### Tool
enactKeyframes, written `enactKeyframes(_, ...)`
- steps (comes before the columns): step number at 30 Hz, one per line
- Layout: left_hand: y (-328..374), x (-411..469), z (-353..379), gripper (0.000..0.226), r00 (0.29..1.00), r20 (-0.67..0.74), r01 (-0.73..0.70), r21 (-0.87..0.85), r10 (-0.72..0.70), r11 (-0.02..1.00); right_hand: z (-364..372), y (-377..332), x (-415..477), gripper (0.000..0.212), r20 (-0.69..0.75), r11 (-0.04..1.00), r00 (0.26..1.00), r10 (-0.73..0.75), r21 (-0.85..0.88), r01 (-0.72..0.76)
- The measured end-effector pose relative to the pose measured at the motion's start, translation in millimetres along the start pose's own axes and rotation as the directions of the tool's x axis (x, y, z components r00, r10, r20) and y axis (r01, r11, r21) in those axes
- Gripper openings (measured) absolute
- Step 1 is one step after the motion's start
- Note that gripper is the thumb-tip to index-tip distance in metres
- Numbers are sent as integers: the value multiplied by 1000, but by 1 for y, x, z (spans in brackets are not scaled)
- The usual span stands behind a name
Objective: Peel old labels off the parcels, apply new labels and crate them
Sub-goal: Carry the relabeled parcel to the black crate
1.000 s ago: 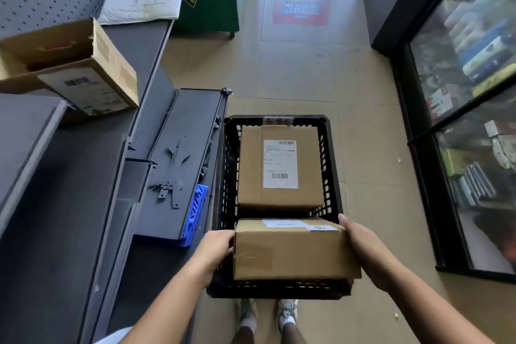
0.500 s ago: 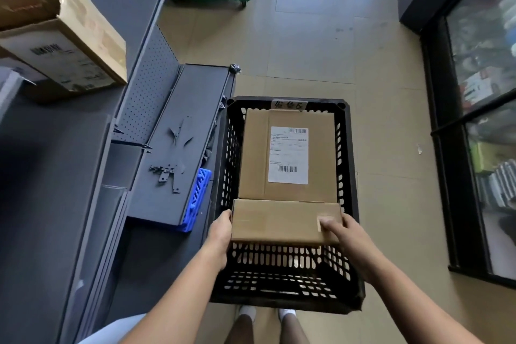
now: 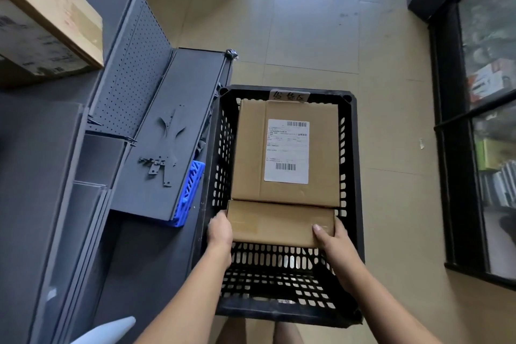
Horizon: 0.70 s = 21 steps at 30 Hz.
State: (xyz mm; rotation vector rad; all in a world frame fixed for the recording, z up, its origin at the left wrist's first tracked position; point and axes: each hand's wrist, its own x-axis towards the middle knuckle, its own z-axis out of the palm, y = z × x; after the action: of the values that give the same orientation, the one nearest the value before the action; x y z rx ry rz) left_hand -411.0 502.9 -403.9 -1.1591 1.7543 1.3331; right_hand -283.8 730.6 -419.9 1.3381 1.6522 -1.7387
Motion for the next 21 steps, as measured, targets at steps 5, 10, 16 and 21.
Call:
enactKeyframes(5,-16,8,0,35,1000,22,-11,-29,12,1000,7,-9,-18,78,-51,997,997,-64,-51,62)
enactKeyframes(10,-14,6,1,36,999,21,41,-17,-41,999,7,-7,-19,72,-96,994,992,-82,-77,75)
enactKeyframes(16,-5,-4,-6,56,998,43,53,21,-54,998,6,-24,-27,74,-117,983,984,-135,-138,118)
enactKeyframes(21,5,-30,-16,46,980,122,-186,261,159,947,2,-39,-42,77,-116,973,978,-171,-175,149)
